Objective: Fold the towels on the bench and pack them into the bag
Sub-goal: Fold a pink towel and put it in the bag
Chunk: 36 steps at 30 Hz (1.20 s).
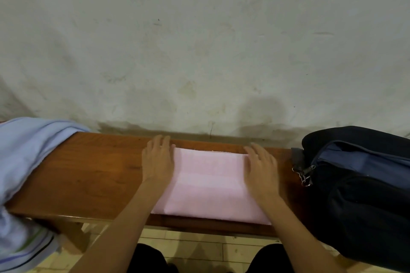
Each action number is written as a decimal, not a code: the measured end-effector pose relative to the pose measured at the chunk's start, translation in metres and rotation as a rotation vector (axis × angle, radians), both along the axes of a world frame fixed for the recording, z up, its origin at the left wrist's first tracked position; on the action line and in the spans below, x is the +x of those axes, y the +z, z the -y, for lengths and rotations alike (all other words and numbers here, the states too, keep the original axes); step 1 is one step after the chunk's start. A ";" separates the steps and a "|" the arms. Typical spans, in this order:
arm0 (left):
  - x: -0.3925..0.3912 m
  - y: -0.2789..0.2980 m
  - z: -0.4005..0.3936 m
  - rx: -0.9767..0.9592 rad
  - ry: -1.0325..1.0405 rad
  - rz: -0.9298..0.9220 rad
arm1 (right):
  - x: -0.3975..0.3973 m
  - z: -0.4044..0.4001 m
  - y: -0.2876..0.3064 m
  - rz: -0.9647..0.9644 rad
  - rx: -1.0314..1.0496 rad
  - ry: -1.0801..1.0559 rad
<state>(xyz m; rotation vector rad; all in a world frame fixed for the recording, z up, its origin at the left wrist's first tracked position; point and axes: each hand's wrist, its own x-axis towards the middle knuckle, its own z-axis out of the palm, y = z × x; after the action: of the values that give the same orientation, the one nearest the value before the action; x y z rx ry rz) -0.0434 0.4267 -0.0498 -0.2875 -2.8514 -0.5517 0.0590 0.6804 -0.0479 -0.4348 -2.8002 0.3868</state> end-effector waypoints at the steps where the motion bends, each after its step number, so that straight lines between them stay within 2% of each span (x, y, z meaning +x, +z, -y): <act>1: 0.013 0.002 -0.013 -0.002 -0.100 -0.007 | 0.000 0.015 0.000 0.023 -0.005 0.087; 4: 0.053 -0.004 -0.054 -0.084 -0.391 0.074 | 0.001 0.060 -0.010 0.139 0.019 0.282; 6: 0.065 -0.014 -0.063 -0.163 -0.426 0.093 | 0.002 0.071 -0.020 0.206 0.072 0.314; 9: 0.060 -0.031 -0.053 -0.198 -0.399 0.178 | 0.006 0.060 -0.032 0.248 0.017 0.302; 11: 0.054 -0.032 -0.043 -0.215 -0.379 0.143 | 0.007 0.052 -0.031 0.212 0.008 0.269; 19: 0.039 -0.031 -0.008 -0.261 -0.236 0.172 | 0.018 0.006 -0.027 0.269 0.028 0.175; 26: 0.035 -0.030 0.028 -0.285 -0.202 0.192 | 0.029 -0.014 -0.023 0.302 0.075 0.196; 32: 0.036 -0.033 0.047 -0.195 -0.200 0.258 | 0.030 -0.017 -0.024 0.343 0.109 0.216; 36: 0.026 -0.017 0.051 -0.021 -0.215 0.258 | 0.026 -0.018 -0.020 0.389 0.113 0.238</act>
<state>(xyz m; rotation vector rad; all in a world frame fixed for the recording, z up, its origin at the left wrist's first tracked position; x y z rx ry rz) -0.0169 0.3759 -0.0669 -0.5704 -3.0967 -0.6410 0.0854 0.6985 -0.0683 -0.1626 -3.2463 0.2068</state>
